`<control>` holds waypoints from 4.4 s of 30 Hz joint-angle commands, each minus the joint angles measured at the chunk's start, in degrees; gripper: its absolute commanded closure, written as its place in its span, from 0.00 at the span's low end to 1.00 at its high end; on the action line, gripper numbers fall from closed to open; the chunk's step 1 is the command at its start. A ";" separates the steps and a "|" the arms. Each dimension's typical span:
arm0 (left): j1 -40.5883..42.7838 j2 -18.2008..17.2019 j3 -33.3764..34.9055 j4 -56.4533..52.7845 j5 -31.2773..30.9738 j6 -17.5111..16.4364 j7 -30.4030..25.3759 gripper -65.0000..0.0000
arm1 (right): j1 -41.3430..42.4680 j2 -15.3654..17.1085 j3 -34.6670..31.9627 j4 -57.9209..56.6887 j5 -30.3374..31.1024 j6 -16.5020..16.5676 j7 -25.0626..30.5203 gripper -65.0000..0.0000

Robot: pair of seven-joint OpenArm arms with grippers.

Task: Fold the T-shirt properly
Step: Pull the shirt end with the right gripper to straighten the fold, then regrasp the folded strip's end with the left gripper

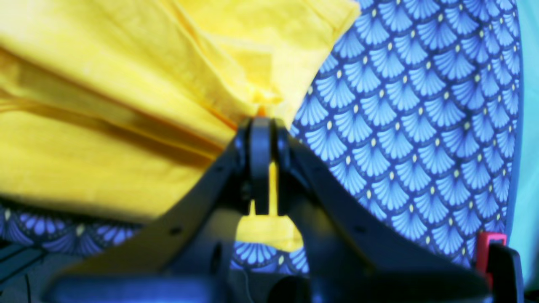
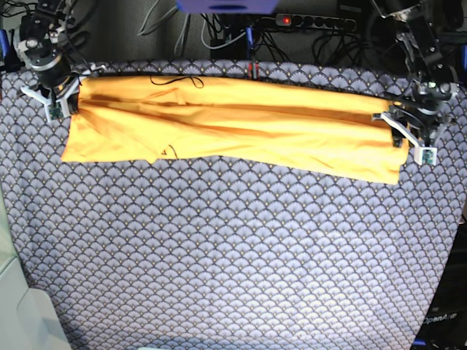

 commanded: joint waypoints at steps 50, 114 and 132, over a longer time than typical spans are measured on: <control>-0.15 -3.33 -0.32 1.23 -0.32 0.03 -1.14 0.67 | 2.27 1.06 4.98 -1.73 0.33 -0.27 -7.24 1.00; -7.18 -2.62 -7.62 -5.89 -0.76 -6.21 1.85 0.56 | 6.84 0.44 2.78 -4.46 2.35 -0.27 -7.33 0.43; -4.46 -3.68 -8.15 3.42 -6.92 -9.02 6.33 0.46 | 7.90 0.00 2.78 -4.55 -2.31 -0.27 -7.15 0.43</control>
